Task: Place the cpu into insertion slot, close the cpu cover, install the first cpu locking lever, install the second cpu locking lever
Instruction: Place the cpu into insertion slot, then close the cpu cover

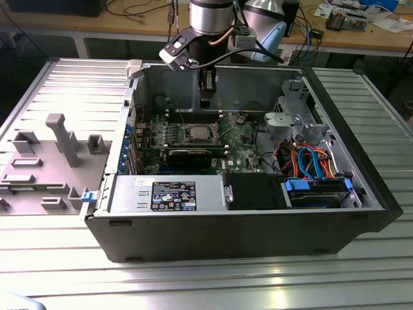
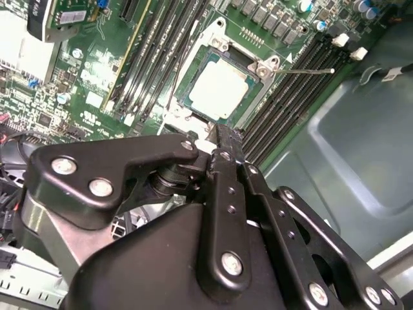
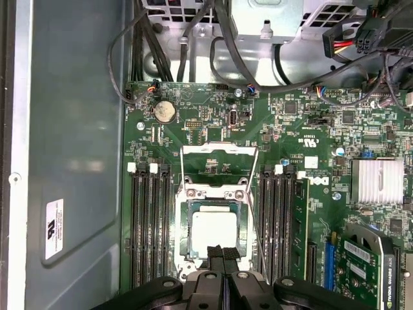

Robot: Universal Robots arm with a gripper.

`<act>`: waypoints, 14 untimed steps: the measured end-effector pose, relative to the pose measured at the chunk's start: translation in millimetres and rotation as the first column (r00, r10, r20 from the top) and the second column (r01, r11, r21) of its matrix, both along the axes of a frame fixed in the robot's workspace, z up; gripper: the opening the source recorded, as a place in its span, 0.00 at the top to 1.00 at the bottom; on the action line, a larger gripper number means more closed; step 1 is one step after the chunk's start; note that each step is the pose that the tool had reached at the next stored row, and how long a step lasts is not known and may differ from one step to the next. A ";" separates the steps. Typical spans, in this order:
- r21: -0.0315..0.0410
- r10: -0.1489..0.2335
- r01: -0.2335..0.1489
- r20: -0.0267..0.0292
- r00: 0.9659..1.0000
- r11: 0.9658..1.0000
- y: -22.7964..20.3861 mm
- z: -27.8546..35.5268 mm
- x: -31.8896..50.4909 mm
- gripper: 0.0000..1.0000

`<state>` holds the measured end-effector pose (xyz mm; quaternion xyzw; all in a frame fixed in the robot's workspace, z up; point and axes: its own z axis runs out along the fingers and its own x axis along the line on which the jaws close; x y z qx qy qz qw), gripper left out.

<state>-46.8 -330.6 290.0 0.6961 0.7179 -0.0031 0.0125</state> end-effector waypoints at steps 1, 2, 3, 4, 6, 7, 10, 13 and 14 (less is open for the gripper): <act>0.000 0.000 0.000 0.000 1.000 1.000 0.0 0.3 0.0 0.89; 0.000 0.000 0.000 0.000 1.000 1.000 0.0 0.5 0.0 0.89; 0.000 0.000 0.000 0.000 1.000 1.000 0.0 0.6 0.0 0.89; 0.000 0.000 0.000 0.000 1.000 1.000 0.0 0.6 0.2 0.89; 0.000 0.000 0.000 0.000 1.000 1.000 -0.1 0.7 1.2 0.89; 0.000 0.000 0.000 0.000 1.000 1.000 0.0 0.6 1.8 0.89; -0.001 0.000 0.000 0.000 1.000 1.000 0.0 0.6 3.7 0.89; -0.001 0.000 0.000 0.000 1.000 1.000 -0.1 0.6 5.4 0.89; -0.001 0.000 0.000 0.000 1.000 1.000 0.0 0.6 5.8 0.89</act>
